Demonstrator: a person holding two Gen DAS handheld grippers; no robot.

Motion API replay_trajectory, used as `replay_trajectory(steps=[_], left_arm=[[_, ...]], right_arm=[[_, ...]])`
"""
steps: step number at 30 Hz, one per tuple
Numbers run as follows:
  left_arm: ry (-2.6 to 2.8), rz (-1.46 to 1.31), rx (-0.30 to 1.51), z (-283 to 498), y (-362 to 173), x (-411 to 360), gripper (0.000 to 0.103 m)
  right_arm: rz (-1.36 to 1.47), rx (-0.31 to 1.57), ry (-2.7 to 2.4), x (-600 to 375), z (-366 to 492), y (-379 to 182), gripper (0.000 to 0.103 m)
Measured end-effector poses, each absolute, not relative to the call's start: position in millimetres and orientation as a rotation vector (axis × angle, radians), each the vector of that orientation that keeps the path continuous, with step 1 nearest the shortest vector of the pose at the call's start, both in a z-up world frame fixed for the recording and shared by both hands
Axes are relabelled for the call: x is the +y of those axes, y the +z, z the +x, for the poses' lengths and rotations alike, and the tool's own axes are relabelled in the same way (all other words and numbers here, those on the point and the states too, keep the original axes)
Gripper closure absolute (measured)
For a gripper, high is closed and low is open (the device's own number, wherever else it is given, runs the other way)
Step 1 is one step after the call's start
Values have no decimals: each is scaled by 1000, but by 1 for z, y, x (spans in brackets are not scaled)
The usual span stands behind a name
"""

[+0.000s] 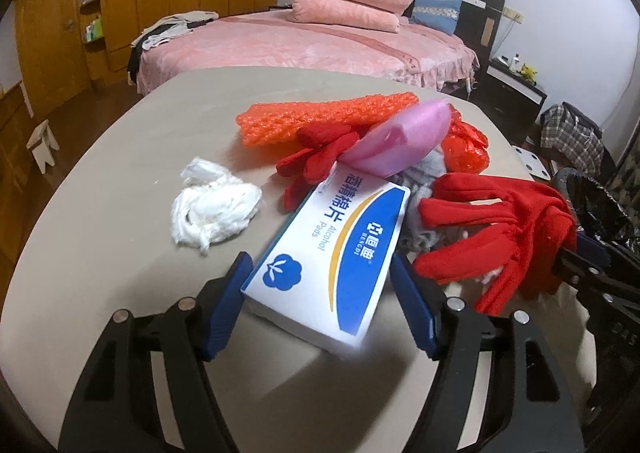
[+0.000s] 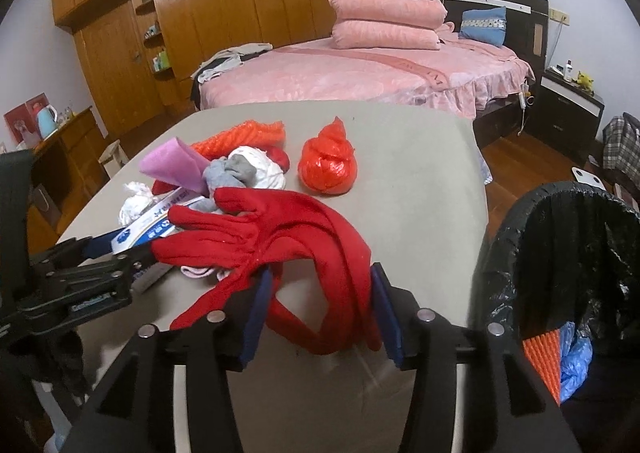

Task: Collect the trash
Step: 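Grasp the white alcohol pads box with the left tool while the right tool holds the red gloves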

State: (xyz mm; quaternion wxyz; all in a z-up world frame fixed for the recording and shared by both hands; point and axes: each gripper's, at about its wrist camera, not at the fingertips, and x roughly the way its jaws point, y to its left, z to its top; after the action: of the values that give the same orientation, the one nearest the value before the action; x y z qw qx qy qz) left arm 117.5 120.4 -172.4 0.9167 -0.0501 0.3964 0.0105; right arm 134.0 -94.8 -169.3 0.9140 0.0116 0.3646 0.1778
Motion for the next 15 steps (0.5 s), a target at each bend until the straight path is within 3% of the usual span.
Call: replay_trajectory(steps=[5, 9, 12, 15], left_arm=[[20, -81, 797, 102, -168, 113, 37], [13, -77, 810, 113, -169, 111, 31], [6, -71, 842, 122, -176, 111, 31], [3, -94, 870, 126, -181, 113, 37]], right_arm=[[24, 735, 364, -96, 133, -164, 34], [14, 720, 363, -93, 137, -158, 20], [15, 732, 361, -92, 144, -158, 18], [33, 749, 364, -90, 154, -160, 20]])
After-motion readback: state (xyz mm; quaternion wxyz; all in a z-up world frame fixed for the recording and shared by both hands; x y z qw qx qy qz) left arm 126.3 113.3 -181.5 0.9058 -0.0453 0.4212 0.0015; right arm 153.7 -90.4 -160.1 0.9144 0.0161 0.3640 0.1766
